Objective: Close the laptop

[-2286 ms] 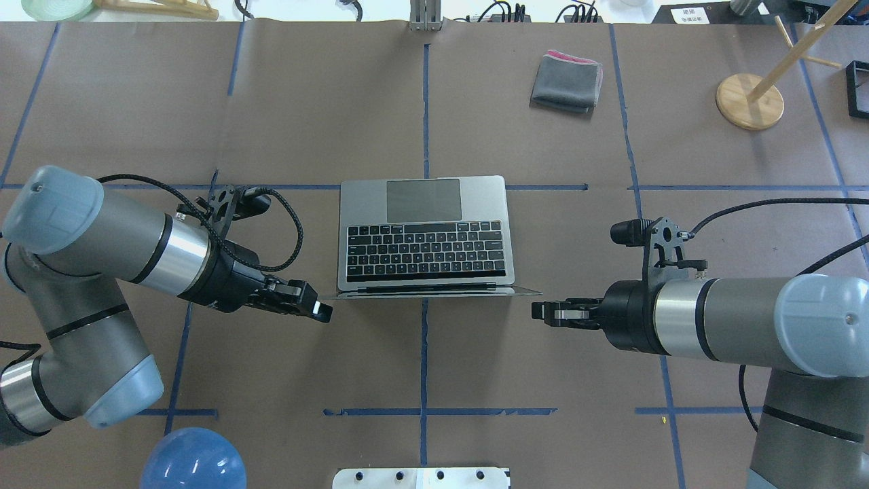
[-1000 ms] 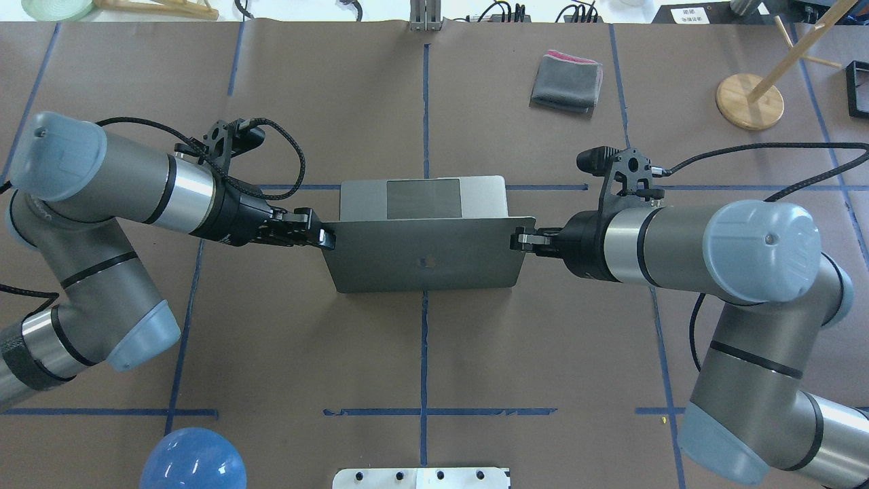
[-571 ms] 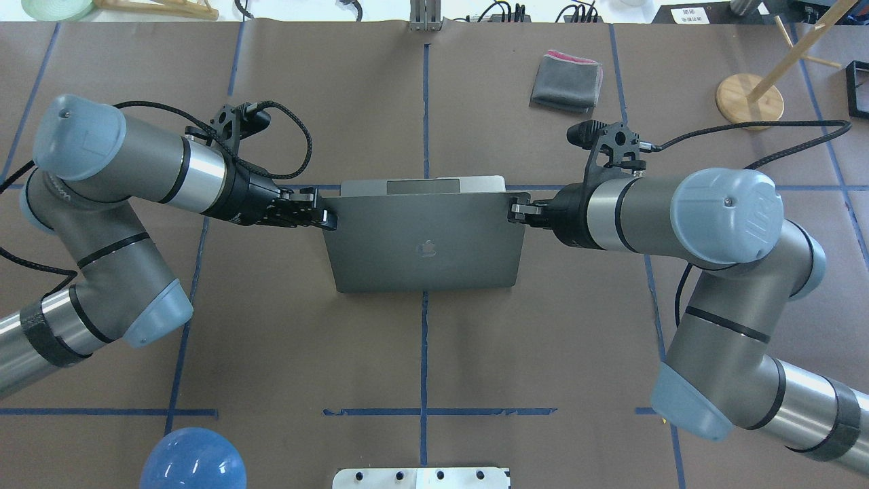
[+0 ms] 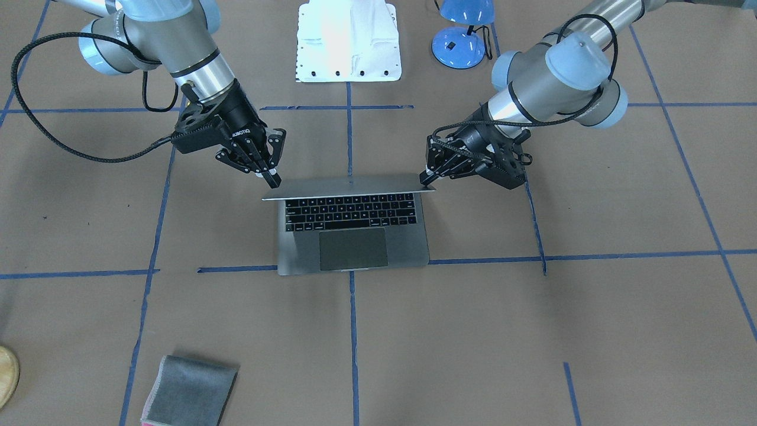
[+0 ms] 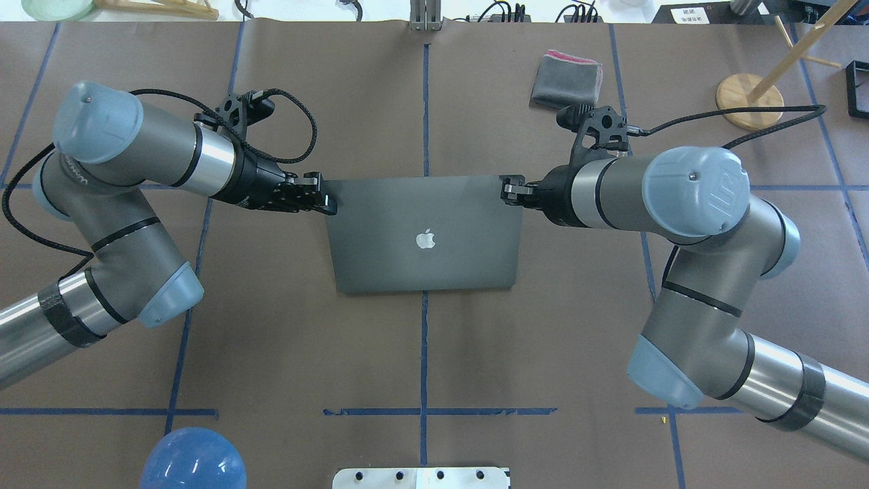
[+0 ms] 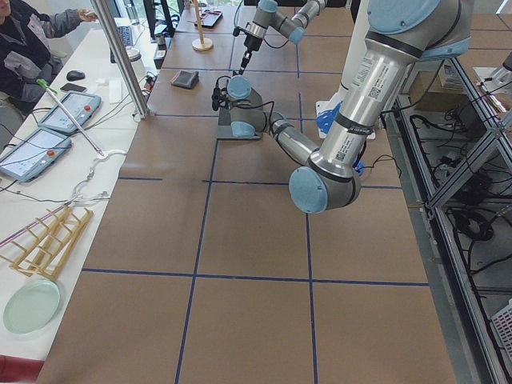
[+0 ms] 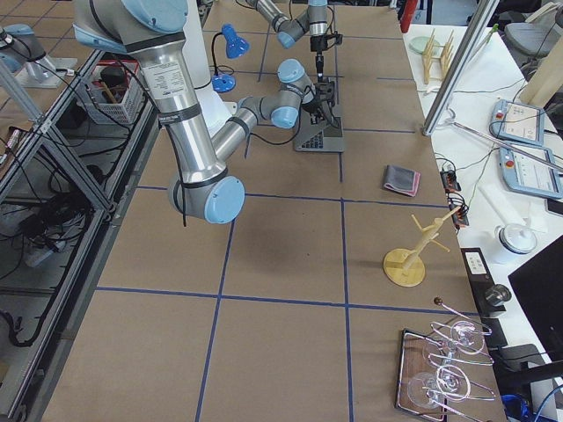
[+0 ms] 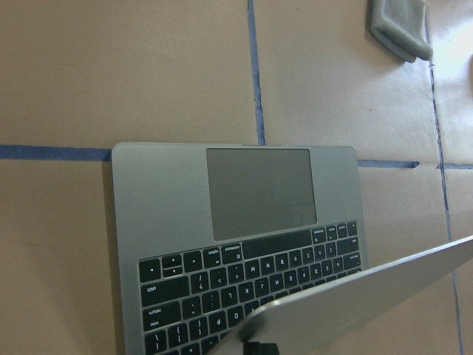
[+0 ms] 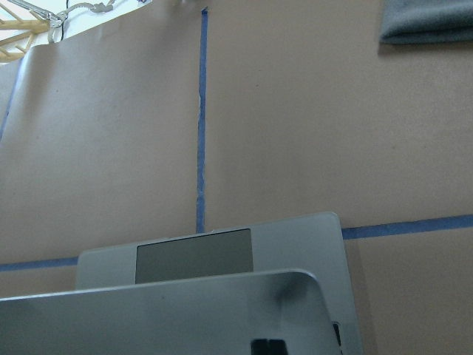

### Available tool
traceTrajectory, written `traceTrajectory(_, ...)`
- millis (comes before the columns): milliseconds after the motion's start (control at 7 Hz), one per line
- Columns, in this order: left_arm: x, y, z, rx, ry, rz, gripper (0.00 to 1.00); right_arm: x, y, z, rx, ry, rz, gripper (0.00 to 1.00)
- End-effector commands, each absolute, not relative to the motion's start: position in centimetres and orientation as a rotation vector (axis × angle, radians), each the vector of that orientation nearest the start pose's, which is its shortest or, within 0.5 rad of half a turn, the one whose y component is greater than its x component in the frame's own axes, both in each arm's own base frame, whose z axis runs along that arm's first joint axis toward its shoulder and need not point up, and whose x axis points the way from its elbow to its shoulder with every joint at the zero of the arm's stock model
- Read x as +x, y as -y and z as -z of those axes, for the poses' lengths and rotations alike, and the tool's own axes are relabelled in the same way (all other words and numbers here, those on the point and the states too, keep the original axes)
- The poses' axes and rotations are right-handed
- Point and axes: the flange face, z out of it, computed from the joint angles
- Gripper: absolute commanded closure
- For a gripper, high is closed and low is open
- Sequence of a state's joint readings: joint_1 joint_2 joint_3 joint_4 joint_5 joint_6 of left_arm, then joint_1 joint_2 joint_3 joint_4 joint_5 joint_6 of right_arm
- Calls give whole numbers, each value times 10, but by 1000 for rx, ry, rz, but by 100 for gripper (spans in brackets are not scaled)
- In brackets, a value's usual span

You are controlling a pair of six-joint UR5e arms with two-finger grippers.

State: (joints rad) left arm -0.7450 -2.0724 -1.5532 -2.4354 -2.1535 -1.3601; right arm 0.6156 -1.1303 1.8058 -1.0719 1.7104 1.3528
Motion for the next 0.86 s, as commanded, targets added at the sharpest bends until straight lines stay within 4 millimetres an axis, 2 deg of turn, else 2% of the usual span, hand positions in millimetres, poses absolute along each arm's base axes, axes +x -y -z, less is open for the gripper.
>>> traceTrajectory(0, 446, 522, -292, 161, -1329, 92, 100, -465, 485, -256, 348, 1076, -284, 100)
traceTrajectory(143, 462, 535, -303, 181, -1290, 105, 100, -482, 496, -269, 333, 1039, -287, 100)
traceTrajectory(286, 480, 549, -320, 174, -1246, 92, 100, -500, 508, -292, 311, 989, -293, 100)
traceTrajectory(429, 488, 550, -334, 170, -1222, 74, 100, -511, 514, -303, 301, 961, -287, 99)
traceTrajectory(714, 489, 549, -333, 176, -1222, 60, 100, -513, 516, -304, 299, 957, -284, 93)
